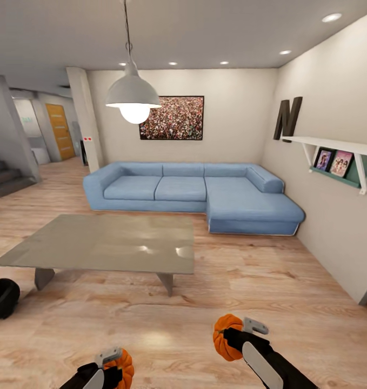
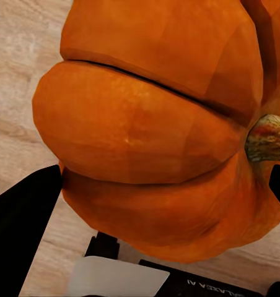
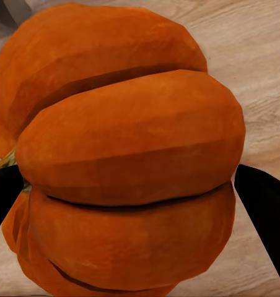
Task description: Place each of the two pumpkins and all three candles from the living room inside a cabinet in the living room (use any cabinet), then make sure every cabinet is closed, and position the cauldron so it is next to a table in the living room.
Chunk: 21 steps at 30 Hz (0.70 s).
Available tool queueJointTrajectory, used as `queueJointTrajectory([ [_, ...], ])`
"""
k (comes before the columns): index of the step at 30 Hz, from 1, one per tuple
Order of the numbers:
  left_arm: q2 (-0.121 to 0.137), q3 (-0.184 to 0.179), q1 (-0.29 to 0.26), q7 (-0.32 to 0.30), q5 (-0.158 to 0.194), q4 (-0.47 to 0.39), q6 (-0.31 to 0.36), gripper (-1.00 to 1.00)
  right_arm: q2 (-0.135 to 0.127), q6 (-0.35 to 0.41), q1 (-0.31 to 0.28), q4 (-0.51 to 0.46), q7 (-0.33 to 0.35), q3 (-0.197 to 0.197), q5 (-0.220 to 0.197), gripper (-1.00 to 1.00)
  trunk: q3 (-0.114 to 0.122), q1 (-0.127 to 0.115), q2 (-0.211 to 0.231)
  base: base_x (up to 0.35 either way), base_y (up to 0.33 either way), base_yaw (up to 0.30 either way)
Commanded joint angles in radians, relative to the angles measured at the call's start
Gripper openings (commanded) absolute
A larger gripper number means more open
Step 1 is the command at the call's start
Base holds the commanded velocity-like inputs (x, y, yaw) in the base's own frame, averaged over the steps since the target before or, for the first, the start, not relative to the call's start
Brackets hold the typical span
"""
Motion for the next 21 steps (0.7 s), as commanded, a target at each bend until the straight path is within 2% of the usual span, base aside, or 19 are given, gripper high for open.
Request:
queueJointTrajectory([
  [1, 0.002, -0.008, -0.001, 0.01, 0.009, -0.002, 0.002, -1.0, 0.0, 0.003, -0.001, -0.003, -0.008, 0.004, 0.0, -1.0, -0.001, 0.0, -0.001, 0.0, 0.0, 0.288],
  [21, 0.004, -0.007, -0.001, 0.01, 0.008, -0.002, 0.002, -1.0, 0.009, 0.013, -0.001, -0.004, -0.024, 0.003, -0.002, -1.0, -0.003, 0.0, -0.001, 0.0, 0.0, 0.282],
])
